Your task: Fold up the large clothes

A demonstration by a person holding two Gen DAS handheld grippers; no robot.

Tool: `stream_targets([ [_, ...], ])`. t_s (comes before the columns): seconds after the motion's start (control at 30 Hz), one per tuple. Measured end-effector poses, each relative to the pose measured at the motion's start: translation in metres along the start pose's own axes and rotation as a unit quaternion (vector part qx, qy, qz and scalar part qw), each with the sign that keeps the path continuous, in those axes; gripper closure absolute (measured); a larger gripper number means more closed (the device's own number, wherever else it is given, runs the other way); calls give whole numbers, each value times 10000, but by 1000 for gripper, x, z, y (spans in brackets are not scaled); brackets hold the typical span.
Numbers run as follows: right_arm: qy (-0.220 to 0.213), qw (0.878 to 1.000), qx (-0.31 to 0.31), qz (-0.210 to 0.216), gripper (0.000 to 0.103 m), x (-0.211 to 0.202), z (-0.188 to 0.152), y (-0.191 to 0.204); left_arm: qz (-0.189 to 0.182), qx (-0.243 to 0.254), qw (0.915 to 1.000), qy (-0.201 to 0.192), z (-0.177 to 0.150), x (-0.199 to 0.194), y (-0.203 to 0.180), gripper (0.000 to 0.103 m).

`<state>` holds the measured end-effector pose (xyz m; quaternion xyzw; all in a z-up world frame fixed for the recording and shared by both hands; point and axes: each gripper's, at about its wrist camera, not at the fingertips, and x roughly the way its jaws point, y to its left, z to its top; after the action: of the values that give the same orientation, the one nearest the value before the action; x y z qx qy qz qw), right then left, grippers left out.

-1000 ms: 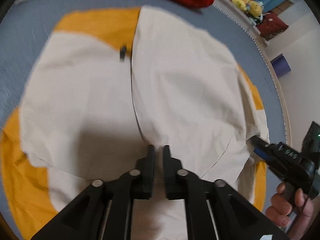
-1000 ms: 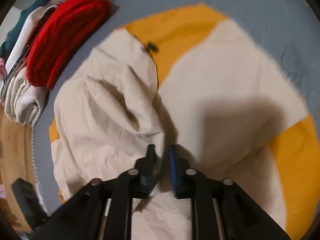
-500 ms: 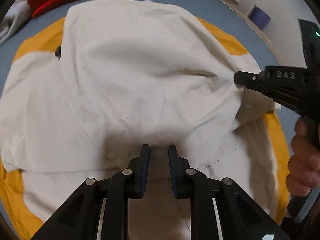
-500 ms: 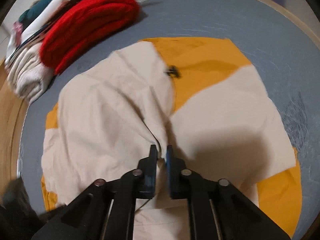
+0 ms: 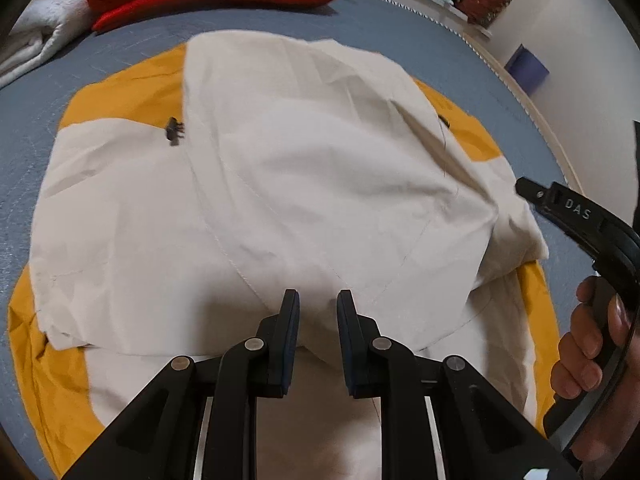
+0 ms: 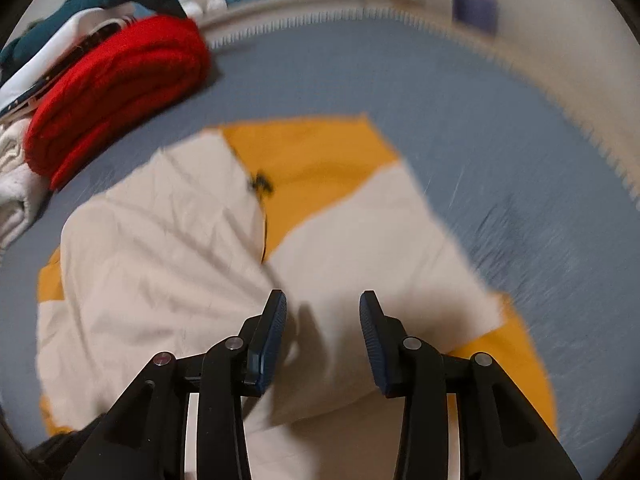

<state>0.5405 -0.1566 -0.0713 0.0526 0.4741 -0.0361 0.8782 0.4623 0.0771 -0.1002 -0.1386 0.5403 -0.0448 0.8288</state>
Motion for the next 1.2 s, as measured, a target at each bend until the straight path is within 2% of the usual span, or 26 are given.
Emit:
stream_targets([
  [0.1,-609,9980,-180,-41,63,-24,1,10,-50,-17,9999,-123,1,-14,9,86],
  [0.17,-1055,9932,-277,416,63,-40,0,16,-88,-35,9997,-211,3,-23,12,86],
  [0.23,-1095,9870,-700,942,59,-43,-1,35,-125,-47,9995,-302,3,-31,17,86],
  [0.3,-621,9815,-1044,1483,55,-26,-7,55,-132,-14,9991,-392,3,-39,24,86],
  [0.33,-166,9795,-1224,1592,55,-10,-13,62,-108,19,9990,-438,3,-42,26,86],
  [0.37,487,9776,-1485,1407,55,16,-27,71,-82,35,9988,-479,3,-44,28,86],
  [0.43,986,9740,-1692,1142,55,42,-46,72,-28,51,9982,-602,4,-51,31,86],
  [0.57,502,9719,-2120,897,55,22,-47,80,92,75,9953,-957,2,-79,31,86],
  [0.7,-611,9658,-2284,1066,55,-54,-34,76,67,390,9882,-1477,-15,-129,26,86],
  [0.8,-1371,9626,-2056,1112,55,-125,-36,53,61,617,9837,-1686,-36,-166,19,89],
  [0.87,-1609,9620,-1806,1265,55,-165,-38,33,-27,664,9814,-1801,-55,-194,18,89],
  [0.93,-1710,9631,-1578,1354,55,-194,-45,10,-129,662,9802,-1862,-78,-220,21,89],
  [1.03,-1854,9655,-1219,1366,55,-246,-64,-48,-189,607,9798,-1896,-122,-251,34,89],
  [1.2,-2020,9703,-812,1056,55,-299,-103,-152,11,362,9877,-1522,-213,-272,71,89],
])
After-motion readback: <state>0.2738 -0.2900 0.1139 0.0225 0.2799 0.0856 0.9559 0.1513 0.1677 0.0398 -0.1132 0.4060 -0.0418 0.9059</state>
